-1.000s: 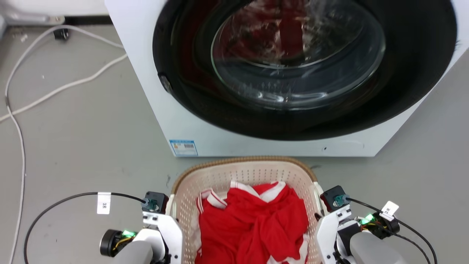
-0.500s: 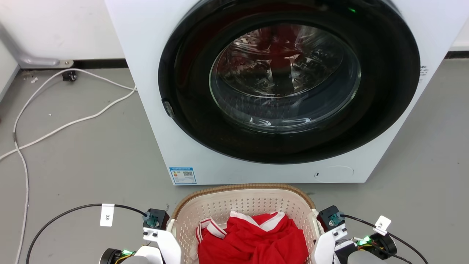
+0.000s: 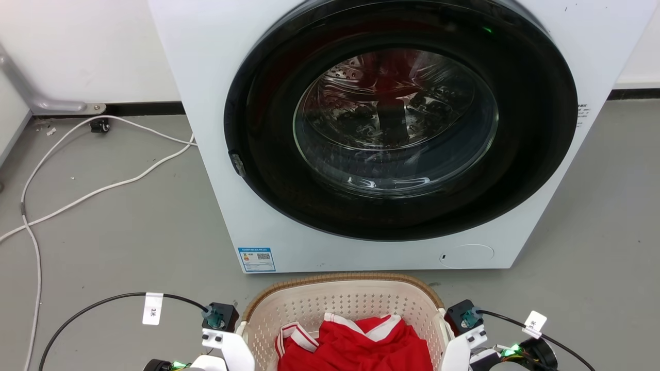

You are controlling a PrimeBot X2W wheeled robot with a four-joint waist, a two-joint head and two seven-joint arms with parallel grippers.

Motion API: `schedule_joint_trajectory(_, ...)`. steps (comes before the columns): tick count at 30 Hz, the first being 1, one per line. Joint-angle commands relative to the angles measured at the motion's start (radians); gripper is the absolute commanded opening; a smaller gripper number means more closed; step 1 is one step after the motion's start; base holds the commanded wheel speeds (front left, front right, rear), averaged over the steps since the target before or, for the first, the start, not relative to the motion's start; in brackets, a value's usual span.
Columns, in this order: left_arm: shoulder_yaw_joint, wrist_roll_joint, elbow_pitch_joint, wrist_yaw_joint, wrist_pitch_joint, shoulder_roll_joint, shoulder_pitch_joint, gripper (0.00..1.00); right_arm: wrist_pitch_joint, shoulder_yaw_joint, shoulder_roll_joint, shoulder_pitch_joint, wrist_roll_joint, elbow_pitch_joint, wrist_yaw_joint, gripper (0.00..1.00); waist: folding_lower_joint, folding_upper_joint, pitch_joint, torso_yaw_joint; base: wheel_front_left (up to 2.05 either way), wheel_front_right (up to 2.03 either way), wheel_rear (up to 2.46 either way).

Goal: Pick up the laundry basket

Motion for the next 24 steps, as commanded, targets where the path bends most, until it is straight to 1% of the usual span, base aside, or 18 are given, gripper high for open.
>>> schedule_joint_trajectory(1, -0.007, -0.003, -0.007, -0.004, -0.002, -0.004, -0.012, 0.00, 0.002, 0.012, 0.010, 0.010, 0.003, -0.002, 0.013, 0.00, 0.0000, -0.0001, -0.001, 0.000, 0.00, 0.00, 0.00)
schedule_joint_trajectory(8, -0.048, -0.047, 0.000, -0.004, -0.002, 0.002, -0.018, 0.00, 0.005, 0.039, 0.010, 0.008, 0.033, 0.002, 0.013, 0.00, 0.0000, -0.0001, -0.002, -0.002, 0.00, 0.00, 0.00)
schedule_joint_trajectory(24, -0.106, -0.109, 0.010, -0.004, -0.011, 0.008, -0.029, 0.00, 0.000, 0.080, 0.010, -0.005, 0.072, 0.010, 0.013, 0.00, 0.0000, -0.0001, 0.005, -0.001, 0.00, 0.00, 0.00)
